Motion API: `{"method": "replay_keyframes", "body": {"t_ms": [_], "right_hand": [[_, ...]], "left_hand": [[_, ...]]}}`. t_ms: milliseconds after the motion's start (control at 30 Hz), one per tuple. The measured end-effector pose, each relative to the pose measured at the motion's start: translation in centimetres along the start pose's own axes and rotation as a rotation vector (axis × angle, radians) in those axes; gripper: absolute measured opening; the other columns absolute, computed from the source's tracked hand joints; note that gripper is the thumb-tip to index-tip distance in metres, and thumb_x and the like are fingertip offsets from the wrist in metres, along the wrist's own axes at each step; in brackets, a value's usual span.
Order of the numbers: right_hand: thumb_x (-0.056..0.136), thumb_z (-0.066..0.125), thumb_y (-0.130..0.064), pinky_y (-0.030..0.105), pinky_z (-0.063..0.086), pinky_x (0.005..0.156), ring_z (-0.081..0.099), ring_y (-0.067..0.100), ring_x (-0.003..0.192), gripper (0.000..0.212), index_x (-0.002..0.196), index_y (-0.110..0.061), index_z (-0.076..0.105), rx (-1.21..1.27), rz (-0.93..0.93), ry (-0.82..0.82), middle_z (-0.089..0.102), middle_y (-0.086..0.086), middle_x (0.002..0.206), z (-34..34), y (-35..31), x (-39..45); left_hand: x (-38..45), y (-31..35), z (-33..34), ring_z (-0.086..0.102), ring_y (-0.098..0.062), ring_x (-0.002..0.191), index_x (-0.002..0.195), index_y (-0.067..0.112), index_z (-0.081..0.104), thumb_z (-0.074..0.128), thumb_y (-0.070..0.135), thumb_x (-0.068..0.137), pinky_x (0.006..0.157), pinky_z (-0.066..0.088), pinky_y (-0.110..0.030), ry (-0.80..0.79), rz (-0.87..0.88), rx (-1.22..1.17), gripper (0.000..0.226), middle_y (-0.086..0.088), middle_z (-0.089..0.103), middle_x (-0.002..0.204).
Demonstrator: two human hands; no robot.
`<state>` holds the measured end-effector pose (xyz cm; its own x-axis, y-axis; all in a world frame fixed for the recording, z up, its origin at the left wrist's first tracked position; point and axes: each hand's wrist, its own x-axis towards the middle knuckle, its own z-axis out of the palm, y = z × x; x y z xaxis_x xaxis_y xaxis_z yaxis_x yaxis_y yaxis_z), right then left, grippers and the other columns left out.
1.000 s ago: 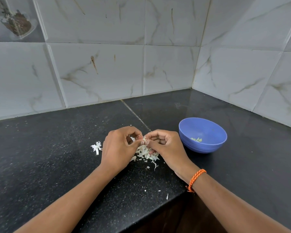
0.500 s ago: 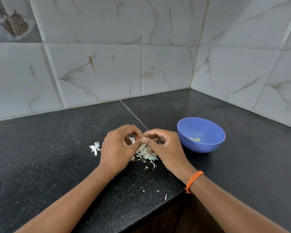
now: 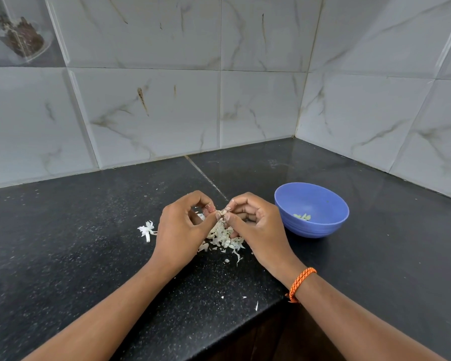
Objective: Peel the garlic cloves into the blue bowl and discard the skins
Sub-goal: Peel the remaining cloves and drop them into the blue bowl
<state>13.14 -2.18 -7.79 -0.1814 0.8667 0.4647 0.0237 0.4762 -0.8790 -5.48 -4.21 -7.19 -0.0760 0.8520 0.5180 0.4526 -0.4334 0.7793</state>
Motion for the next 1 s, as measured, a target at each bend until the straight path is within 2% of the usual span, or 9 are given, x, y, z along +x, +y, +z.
{"method": "replay_keyframes", "body": {"t_ms": [100,233,433,600,700,867,1000], "right_hand": [[0.095,0.078,-0.003,0.036,0.062,0.063,0.075,0.026,0.083,0.012,0.103,-0.012,0.075,0.009,0.005,-0.003,0.077,0.004,0.090,0.08,0.06,-0.08],[0.094,0.081,-0.011,0.036,0.063,0.063,0.075,0.021,0.083,0.012,0.106,-0.013,0.078,-0.010,0.011,0.015,0.078,0.002,0.092,0.28,0.09,-0.02],[0.096,0.077,-0.007,0.036,0.063,0.062,0.077,0.023,0.085,0.012,0.105,-0.014,0.081,0.001,0.010,0.062,0.079,0.001,0.097,-0.03,0.12,0.09],[0.095,0.077,-0.001,0.034,0.062,0.061,0.076,0.024,0.084,0.013,0.102,-0.012,0.080,0.036,0.042,0.095,0.078,0.002,0.094,-0.25,0.25,0.27],[0.095,0.077,-0.002,0.032,0.061,0.061,0.076,0.025,0.084,0.015,0.102,-0.015,0.079,0.025,0.043,0.097,0.078,0.002,0.094,-0.20,0.25,0.20],[0.095,0.078,-0.004,0.027,0.059,0.061,0.076,0.018,0.084,0.014,0.103,-0.016,0.079,-0.024,0.045,0.095,0.078,-0.001,0.093,-0.25,0.29,0.12],[0.095,0.078,-0.007,0.031,0.060,0.061,0.075,0.017,0.081,0.013,0.102,-0.018,0.079,-0.063,0.046,0.089,0.078,-0.003,0.091,-0.27,0.38,0.03]], "left_hand": [[-0.04,0.09,0.07,0.064,-0.025,0.058,0.087,0.026,0.068,0.082,0.018,0.094,0.062,0.059,-0.052,0.004,0.008,0.012,0.017,0.006,0.071,0.090],[-0.10,0.09,0.12,0.063,-0.020,0.055,0.087,0.028,0.067,0.082,0.021,0.093,0.059,0.057,-0.046,0.017,0.024,0.050,0.018,0.008,0.071,0.091],[-0.03,0.05,0.01,0.069,-0.022,0.057,0.090,0.027,0.068,0.083,0.019,0.092,0.063,0.060,-0.055,0.026,0.007,0.033,0.017,0.008,0.071,0.099],[0.02,-0.01,0.00,0.077,-0.020,0.061,0.087,0.026,0.067,0.076,0.006,0.094,0.066,0.063,-0.057,0.010,-0.037,-0.029,0.024,0.006,0.078,0.093],[0.10,-0.10,0.01,0.075,-0.020,0.061,0.093,0.028,0.071,0.078,0.006,0.092,0.068,0.064,-0.051,0.012,-0.025,-0.004,0.024,0.010,0.078,0.093],[0.14,0.14,-0.01,0.077,-0.010,0.066,0.093,0.027,0.081,0.086,0.009,0.090,0.063,0.060,-0.027,0.005,-0.041,0.022,0.019,0.013,0.079,0.084],[0.54,-0.14,-0.37,0.076,-0.008,0.069,0.091,0.025,0.082,0.091,0.012,0.085,0.067,0.066,-0.037,0.024,-0.035,0.027,0.017,0.011,0.079,0.079]]}}
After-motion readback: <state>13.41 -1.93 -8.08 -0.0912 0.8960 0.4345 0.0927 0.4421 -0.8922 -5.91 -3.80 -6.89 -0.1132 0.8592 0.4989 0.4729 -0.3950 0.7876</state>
